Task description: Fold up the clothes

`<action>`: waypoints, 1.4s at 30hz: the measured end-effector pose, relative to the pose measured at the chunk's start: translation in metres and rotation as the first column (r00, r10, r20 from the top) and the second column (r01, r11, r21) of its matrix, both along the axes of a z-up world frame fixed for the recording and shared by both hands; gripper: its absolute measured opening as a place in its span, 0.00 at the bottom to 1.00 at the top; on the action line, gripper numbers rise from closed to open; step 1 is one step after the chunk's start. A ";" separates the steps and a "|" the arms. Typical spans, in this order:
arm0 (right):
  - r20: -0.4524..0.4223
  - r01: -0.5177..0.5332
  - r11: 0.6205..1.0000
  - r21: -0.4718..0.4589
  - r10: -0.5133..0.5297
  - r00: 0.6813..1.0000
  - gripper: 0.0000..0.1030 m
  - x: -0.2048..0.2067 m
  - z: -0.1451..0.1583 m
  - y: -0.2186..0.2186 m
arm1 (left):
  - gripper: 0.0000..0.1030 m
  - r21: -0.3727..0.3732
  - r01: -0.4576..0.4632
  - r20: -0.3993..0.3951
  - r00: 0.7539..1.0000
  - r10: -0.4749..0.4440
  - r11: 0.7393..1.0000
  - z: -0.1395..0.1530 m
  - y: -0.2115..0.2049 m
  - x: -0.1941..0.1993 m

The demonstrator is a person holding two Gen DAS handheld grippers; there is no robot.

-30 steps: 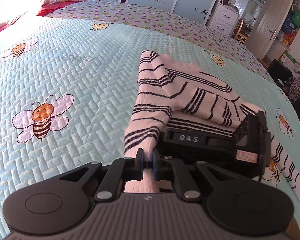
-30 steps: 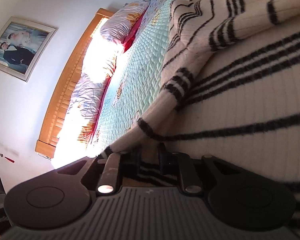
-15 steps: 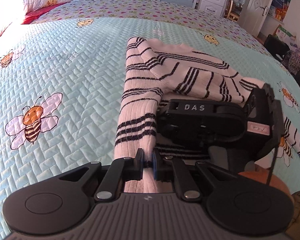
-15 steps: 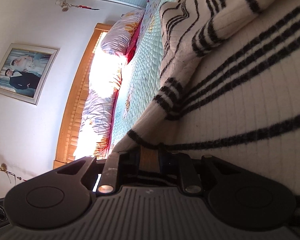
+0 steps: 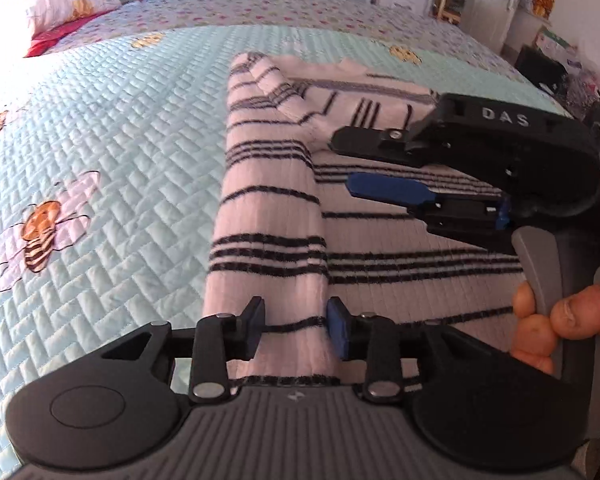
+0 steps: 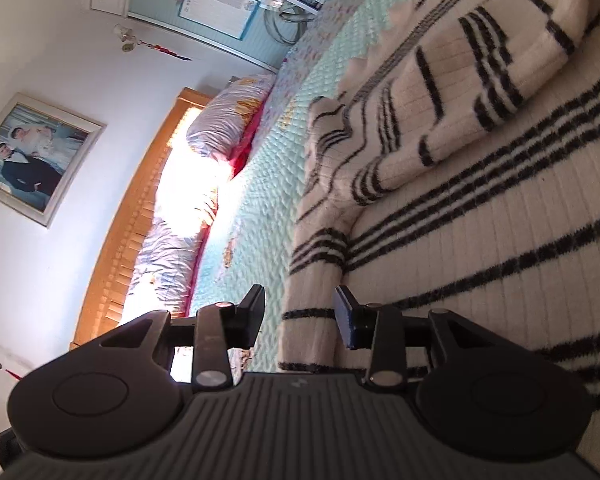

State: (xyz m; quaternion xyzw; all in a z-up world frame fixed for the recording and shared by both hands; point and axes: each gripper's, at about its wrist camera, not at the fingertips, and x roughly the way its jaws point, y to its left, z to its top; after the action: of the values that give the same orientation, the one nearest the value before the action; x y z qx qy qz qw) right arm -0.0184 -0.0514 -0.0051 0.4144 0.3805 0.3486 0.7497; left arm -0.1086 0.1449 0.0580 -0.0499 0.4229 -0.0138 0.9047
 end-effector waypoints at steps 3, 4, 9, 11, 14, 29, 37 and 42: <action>0.019 -0.064 0.998 0.030 0.063 0.998 0.39 -0.002 0.007 0.003 | 0.51 -0.205 -0.159 0.088 0.980 0.180 0.966 0.015 0.037 -0.027; 0.006 -0.078 0.996 0.039 0.078 0.997 0.39 -0.005 0.006 0.002 | 0.53 -0.286 -0.178 0.092 0.973 0.211 0.942 0.016 0.050 -0.036; -0.066 -0.161 0.987 0.030 0.162 0.985 0.45 -0.054 -0.004 -0.006 | 0.53 -0.354 -0.105 0.046 0.990 0.130 0.929 0.009 0.075 -0.070; -0.099 -0.206 0.977 0.059 0.211 0.973 0.45 -0.081 -0.012 -0.008 | 0.53 -0.381 -0.065 0.047 0.995 0.089 0.922 0.004 0.076 -0.088; -0.130 -0.255 0.966 0.034 0.257 0.958 0.44 -0.115 -0.020 -0.003 | 0.53 -0.448 -0.055 0.052 0.995 0.088 0.892 -0.002 0.078 -0.103; -0.245 -0.341 0.936 -0.086 0.311 0.918 0.14 -0.187 -0.020 0.018 | 0.53 -0.387 -0.027 0.045 0.998 0.049 0.922 -0.023 0.082 -0.100; -0.314 -0.307 0.951 -0.033 0.281 0.907 0.02 -0.214 -0.031 0.015 | 0.53 -0.357 -0.017 0.031 0.999 0.030 0.934 -0.031 0.088 -0.102; -0.303 -0.257 0.966 -0.040 0.233 0.924 0.04 -0.211 -0.031 0.008 | 0.53 -0.339 -0.025 0.028 0.999 0.037 0.940 -0.035 0.086 -0.103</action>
State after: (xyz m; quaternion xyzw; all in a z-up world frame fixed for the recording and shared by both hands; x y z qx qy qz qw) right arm -0.2290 -0.0436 -0.0361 0.3810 0.5505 0.3584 0.6506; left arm -0.2119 0.2314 0.0233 -0.2112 0.3981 -0.0729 0.8897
